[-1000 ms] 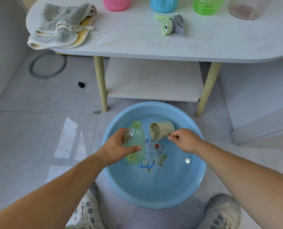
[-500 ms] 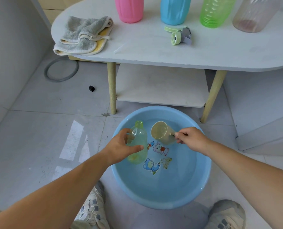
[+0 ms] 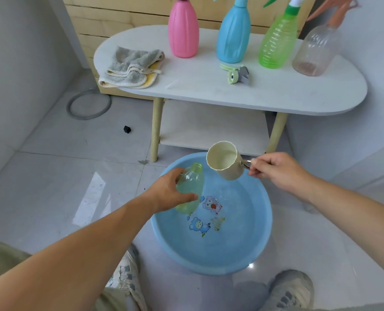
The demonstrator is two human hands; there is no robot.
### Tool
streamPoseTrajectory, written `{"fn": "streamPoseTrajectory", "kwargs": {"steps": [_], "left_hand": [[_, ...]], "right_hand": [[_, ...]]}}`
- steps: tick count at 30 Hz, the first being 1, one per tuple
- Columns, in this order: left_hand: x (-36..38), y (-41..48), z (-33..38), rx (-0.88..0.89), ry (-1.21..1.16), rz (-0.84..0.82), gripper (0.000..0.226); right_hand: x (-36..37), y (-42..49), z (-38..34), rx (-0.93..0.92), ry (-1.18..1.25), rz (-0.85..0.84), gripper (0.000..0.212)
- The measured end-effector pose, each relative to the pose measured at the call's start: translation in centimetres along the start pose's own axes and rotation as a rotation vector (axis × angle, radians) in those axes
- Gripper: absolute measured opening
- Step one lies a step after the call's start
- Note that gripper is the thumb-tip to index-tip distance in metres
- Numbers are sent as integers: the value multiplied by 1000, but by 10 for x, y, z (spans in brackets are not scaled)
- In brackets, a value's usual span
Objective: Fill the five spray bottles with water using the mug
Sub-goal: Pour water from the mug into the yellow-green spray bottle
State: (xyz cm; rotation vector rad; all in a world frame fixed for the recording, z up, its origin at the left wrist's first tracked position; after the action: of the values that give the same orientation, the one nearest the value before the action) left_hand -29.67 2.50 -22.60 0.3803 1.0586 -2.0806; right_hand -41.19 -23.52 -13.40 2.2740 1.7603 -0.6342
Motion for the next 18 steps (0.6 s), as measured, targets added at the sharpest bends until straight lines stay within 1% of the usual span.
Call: {"fn": "streamPoseTrajectory", "kwargs": {"steps": [7,12,18], "left_hand": [[-4,-7,11,54,37,17,77],[-4,-7,12,66,18,18,82],[-3,-8,19,90,-19,40,74]], "right_hand": [[-10,-12,-36,-136,-222,26,28],[-7,-13,-54,-213,-282,36,26],[-6,-9,-57,-268,-327,46,25]]}}
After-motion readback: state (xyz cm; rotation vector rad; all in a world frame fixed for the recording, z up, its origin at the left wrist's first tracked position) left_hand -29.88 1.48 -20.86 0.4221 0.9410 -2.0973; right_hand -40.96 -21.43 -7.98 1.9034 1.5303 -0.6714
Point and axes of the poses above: each hand's wrist, its own y-axis towards the middle knuckle, its own x-axis out of the palm, z = x × y, the point moved 4 cm from there along y, towards the middle knuckle, and after that the axes turned 15 degrees about -x, right-handed, at the moved point
